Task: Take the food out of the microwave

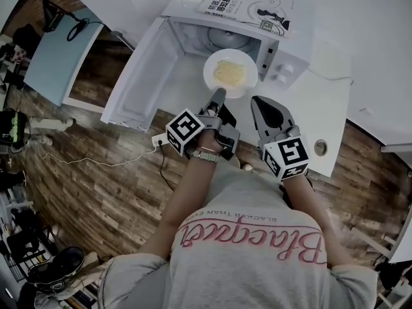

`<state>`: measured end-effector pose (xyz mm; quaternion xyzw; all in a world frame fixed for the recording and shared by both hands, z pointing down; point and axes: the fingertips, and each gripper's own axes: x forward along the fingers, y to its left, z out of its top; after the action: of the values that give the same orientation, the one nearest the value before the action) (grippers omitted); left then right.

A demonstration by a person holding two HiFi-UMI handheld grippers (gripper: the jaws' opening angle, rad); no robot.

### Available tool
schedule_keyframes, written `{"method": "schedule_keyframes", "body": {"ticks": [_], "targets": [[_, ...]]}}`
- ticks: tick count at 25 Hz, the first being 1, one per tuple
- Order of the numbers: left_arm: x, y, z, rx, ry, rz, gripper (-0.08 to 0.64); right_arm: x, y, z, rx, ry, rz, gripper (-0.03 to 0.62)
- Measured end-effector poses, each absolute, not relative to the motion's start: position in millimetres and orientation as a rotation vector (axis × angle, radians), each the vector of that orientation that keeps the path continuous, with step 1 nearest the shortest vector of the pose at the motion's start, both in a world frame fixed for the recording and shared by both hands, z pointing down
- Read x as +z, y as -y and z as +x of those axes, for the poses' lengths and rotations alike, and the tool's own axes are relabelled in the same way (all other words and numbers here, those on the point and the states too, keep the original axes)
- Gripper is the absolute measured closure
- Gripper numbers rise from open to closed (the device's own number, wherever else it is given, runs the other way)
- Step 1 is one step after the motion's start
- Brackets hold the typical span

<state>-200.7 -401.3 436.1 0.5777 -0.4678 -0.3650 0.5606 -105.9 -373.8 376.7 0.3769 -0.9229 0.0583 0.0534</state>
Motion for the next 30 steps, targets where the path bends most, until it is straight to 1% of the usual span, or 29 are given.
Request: {"method": "schedule_keyframes", "body": {"ticks": [10,30], "targets": [[428.5,387.9,-193.9,-0.885,1.081,1.370,0.541,377.4,377.5,-99.6,0.231,2.801,1.184,0.583],[418.3,393.3,-192.9,-0.930,1.072,1.372,0.541,375.6,381.9,-99.1,0.161,2.801,1.120,0.584]]}}
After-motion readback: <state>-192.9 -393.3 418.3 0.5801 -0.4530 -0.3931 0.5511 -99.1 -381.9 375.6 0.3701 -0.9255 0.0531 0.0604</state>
